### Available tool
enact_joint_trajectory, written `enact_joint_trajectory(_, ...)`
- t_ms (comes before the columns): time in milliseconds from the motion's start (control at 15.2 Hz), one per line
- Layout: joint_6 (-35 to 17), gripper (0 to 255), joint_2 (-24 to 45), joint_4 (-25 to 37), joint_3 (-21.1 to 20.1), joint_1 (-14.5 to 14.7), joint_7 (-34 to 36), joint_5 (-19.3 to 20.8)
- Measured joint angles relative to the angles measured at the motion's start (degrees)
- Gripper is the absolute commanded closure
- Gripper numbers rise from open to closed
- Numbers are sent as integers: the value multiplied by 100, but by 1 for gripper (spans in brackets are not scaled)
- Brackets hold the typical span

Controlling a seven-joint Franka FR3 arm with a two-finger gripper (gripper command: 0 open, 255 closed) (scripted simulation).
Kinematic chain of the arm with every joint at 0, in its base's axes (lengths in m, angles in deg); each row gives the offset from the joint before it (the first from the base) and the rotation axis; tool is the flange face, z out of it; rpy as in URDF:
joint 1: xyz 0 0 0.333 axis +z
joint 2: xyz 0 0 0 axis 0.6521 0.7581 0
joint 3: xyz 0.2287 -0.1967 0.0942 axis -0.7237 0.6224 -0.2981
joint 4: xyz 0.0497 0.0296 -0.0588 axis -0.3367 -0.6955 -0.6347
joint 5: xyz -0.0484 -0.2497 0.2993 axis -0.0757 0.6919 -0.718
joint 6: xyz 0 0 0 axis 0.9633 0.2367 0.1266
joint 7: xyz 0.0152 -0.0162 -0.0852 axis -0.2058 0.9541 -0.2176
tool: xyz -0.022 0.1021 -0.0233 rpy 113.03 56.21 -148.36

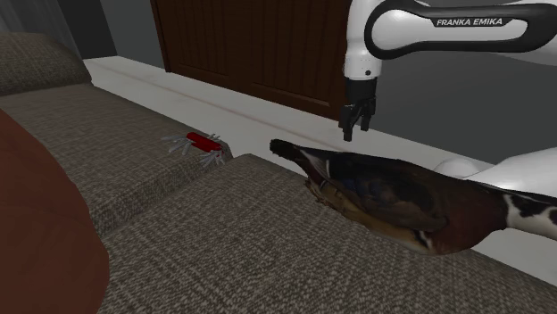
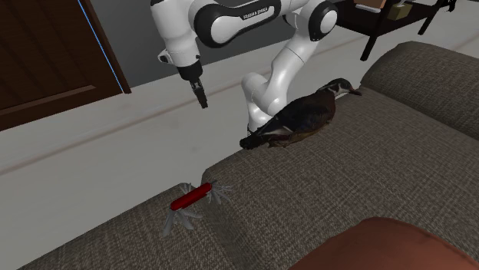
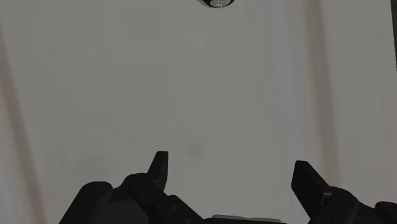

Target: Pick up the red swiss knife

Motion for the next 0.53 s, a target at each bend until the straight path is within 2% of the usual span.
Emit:
enact_joint_trajectory(132,1,0,20,34,-51,23,56,-47)
enact_joint_trajectory(528,-70,0,376,491,-693,285,782,-593)
